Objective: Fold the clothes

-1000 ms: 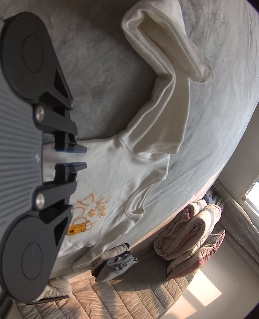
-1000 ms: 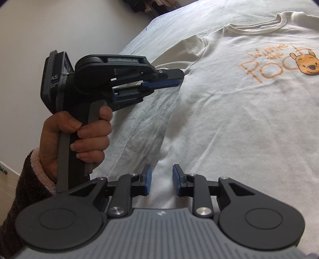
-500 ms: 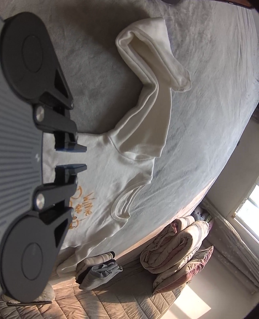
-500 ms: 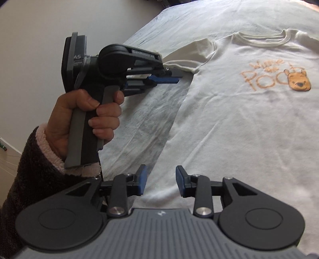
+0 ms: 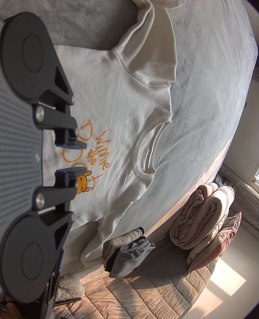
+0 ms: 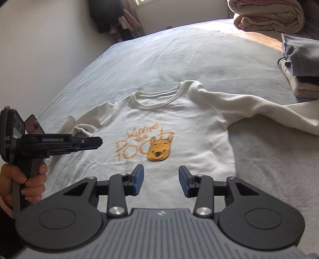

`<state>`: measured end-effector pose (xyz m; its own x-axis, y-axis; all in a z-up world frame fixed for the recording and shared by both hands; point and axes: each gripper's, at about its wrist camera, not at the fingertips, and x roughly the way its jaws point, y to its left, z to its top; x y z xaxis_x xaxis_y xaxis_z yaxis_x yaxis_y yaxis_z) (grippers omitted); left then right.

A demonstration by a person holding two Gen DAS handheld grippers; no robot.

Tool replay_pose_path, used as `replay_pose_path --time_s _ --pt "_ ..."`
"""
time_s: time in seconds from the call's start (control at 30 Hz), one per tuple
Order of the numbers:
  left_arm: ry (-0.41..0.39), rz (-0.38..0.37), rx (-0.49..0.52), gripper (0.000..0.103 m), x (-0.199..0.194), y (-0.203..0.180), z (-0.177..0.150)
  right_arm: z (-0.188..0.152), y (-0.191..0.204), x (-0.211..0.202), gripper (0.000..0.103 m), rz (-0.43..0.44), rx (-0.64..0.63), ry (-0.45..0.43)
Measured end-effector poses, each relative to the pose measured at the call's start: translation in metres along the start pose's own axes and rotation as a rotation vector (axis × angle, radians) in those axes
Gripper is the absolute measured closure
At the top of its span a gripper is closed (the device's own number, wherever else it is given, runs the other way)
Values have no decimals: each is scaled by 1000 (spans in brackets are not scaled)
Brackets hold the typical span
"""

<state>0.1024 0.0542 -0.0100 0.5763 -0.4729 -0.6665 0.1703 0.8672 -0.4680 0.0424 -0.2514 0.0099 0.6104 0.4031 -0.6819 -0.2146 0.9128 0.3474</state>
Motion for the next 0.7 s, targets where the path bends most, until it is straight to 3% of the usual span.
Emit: replay_pose_path --time_s 0.23,0.37,0.5,0.7 --pt "24 35 62 74 57 -28 21 33 -98 -15 59 -109 28 -71" --pt "12 67 153 65 93 -49 46 50 -139 -15 59 -172 1 -100" --pt "-21 83 229 60 121 -69 74 62 -167 -4 57 -207 -66 -105" --pt "-37 126 346 59 172 -90 110 71 -184 24 57 -213 -197 -35"
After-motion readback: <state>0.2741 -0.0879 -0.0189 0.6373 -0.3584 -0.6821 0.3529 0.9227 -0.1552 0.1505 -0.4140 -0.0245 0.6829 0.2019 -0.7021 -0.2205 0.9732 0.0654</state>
